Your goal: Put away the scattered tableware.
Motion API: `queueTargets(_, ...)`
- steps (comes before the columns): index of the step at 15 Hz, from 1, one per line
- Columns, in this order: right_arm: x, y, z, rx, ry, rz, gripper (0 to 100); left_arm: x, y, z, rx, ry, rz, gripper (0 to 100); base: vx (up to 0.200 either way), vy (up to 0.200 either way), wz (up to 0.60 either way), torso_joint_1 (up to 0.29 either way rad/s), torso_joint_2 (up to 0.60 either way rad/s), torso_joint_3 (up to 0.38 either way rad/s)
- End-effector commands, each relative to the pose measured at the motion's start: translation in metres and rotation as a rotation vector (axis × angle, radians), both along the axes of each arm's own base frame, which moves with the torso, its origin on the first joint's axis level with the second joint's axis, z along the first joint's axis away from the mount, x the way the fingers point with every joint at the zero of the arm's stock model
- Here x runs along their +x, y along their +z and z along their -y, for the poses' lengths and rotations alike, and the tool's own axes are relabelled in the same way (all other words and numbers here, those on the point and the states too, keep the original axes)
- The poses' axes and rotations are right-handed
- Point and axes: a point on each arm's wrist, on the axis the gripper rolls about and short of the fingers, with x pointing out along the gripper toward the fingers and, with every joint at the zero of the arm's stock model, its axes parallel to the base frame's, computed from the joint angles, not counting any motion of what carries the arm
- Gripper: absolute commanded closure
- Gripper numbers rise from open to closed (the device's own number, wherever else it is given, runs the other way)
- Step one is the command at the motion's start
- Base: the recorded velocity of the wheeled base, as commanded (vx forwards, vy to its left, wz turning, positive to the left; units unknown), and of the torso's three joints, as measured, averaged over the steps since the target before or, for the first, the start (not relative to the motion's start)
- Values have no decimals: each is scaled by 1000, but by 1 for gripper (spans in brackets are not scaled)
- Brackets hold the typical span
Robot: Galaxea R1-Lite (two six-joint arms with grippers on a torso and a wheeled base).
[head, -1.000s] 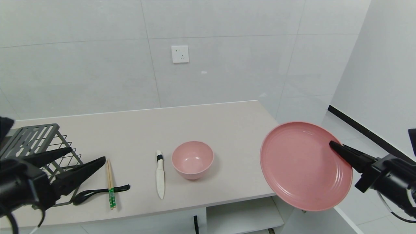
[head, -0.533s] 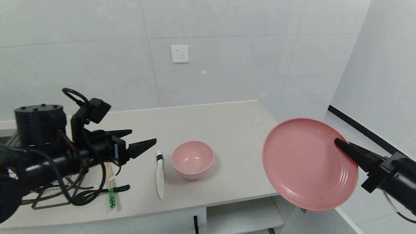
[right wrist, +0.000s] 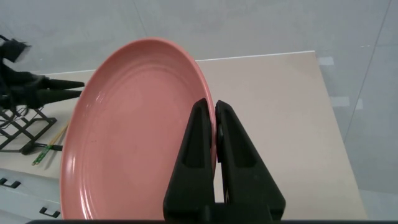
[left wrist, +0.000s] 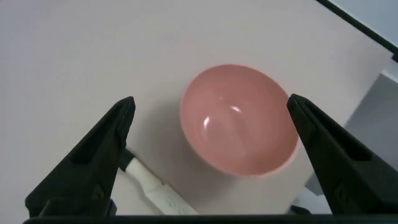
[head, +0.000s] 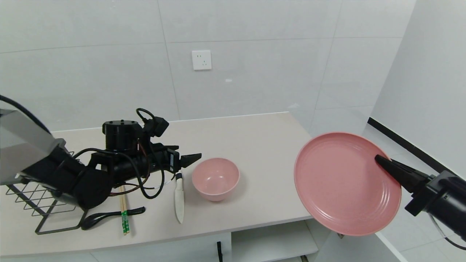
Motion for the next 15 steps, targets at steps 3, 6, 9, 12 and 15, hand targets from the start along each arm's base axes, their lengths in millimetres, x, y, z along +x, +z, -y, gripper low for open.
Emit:
queueTargets(3, 1, -1, 0, -1, 0, -5, 100, 49, -42, 21, -42, 23, -65, 0, 0, 0, 0, 0, 0, 0)
queueTargets(6, 1, -2, 0, -2, 0, -11, 100, 53, -49, 31, -28, 45, -89, 0, 0, 0, 0, 0, 0, 0)
queueTargets(9, 1, -2, 0, -2, 0, -10, 100, 50, -59, 35, -8, 56, -114, 0, 0, 0, 0, 0, 0, 0)
queueTargets(12, 1, -1, 0, -2, 0, -8, 100, 41, -68, 37, 17, 64, -152, 0, 0, 0, 0, 0, 0, 0)
queueTargets(15, 1, -1, 0, -1, 0, -7, 100, 30, -79, 35, 36, 61, -202, 0, 0, 0, 0, 0, 0, 0)
